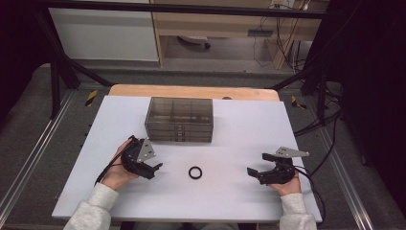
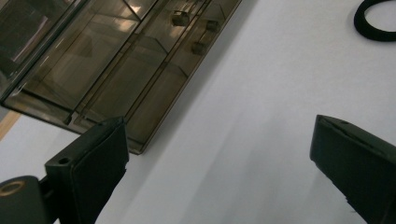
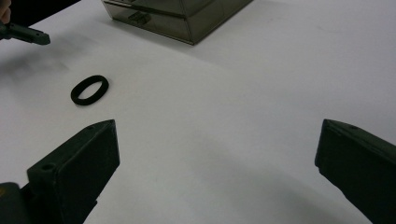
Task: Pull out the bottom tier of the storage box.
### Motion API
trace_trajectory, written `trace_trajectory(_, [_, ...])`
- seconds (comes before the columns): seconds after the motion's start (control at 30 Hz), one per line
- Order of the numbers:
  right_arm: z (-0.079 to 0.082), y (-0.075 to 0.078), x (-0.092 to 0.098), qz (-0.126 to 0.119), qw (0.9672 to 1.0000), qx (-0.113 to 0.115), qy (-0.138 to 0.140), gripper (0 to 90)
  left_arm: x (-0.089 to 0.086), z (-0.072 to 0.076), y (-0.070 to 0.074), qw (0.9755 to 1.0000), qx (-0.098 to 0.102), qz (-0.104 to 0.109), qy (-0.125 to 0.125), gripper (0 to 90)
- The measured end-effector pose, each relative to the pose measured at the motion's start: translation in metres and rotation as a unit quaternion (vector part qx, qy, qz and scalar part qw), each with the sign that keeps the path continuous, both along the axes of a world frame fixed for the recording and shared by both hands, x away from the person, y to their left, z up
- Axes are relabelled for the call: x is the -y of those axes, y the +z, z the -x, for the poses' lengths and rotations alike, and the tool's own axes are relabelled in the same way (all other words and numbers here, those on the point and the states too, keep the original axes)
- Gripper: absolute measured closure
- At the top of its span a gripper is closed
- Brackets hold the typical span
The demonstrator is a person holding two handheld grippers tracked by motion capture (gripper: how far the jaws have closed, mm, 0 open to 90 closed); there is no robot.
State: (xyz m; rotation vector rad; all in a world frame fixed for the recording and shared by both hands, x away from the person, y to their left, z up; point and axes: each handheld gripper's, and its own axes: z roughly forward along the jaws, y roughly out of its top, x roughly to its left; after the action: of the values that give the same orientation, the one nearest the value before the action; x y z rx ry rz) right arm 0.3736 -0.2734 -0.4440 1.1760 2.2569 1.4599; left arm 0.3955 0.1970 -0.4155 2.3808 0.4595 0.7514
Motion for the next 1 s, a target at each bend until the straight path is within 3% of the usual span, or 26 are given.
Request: trace_trajectory(1.0, [0.000, 0.000, 0.000, 0.000, 1.0000, -0.001, 0.000, 0.4, 0.033, -0.009, -0.010, 0.9976, 0.056, -0.036, -0.017, 7.6])
